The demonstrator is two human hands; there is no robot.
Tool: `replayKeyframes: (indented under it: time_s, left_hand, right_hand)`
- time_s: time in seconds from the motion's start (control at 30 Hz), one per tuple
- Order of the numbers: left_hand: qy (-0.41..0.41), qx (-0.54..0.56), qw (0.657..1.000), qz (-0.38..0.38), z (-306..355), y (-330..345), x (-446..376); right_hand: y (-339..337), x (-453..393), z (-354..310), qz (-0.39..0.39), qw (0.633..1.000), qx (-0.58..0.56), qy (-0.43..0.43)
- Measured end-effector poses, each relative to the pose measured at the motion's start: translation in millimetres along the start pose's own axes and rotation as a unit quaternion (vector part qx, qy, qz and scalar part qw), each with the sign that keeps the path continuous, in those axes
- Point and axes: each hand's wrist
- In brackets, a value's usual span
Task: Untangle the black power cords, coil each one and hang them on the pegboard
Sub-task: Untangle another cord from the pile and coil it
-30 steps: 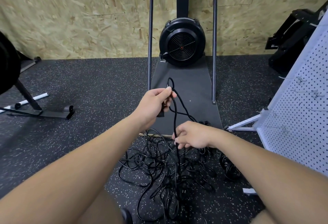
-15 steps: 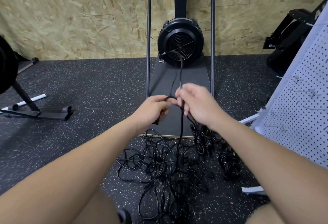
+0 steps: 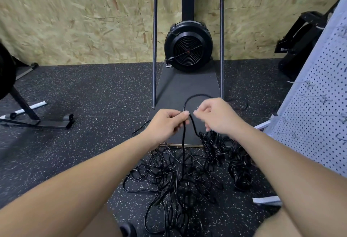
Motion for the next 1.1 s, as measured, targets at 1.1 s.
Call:
replayKeyframes:
  time_s: [1.1]
  left_hand:
    - [0.09, 0.061, 0.994, 0.019, 9.5, -38.3, 3.4]
  right_hand:
    - [17.9, 16.0, -58.6, 0.055, 0.966, -0.205, -0.146]
Point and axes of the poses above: each hand's wrist, its own x-axis away from the middle knuckle, its own y-axis out of the palm, z = x × y, and after that the axes turned 10 degrees about y, right-handed
